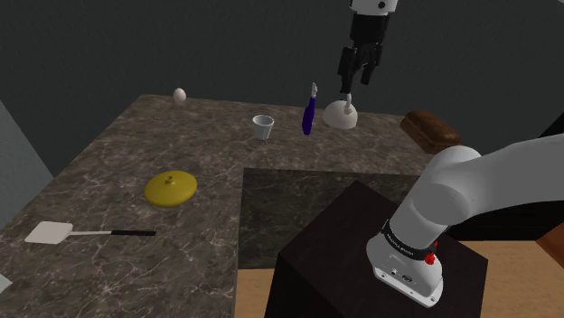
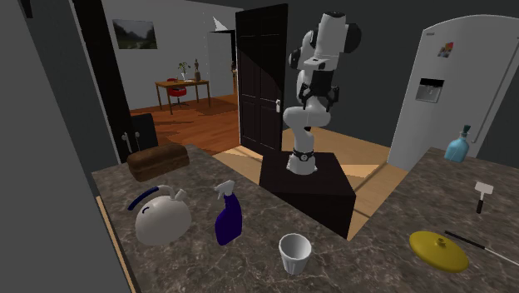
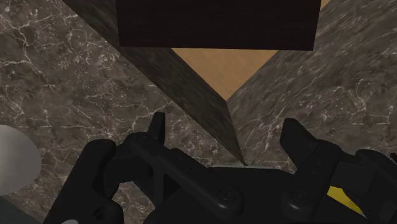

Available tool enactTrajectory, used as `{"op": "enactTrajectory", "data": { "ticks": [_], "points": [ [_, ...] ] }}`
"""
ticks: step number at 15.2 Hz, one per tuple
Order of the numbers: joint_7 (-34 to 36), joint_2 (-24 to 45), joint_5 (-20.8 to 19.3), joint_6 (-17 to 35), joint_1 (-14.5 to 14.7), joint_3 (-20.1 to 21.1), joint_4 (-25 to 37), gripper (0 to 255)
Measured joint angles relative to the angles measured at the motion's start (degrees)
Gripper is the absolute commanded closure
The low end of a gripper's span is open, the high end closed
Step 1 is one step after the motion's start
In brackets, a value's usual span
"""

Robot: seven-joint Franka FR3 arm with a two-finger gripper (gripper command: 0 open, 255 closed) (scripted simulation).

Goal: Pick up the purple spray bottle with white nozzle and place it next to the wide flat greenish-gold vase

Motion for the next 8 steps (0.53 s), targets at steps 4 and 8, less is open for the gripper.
{"op": "enactTrajectory", "data": {
  "ticks": [4, 8],
  "points": [
    [0.2, 3.6, -0.7, 2.7, -0.9, -0.8, 0.8, 0],
    [0.4, 10.6, -2.0, 6.8, -2.7, -2.6, 3.6, 0]
  ]
}}
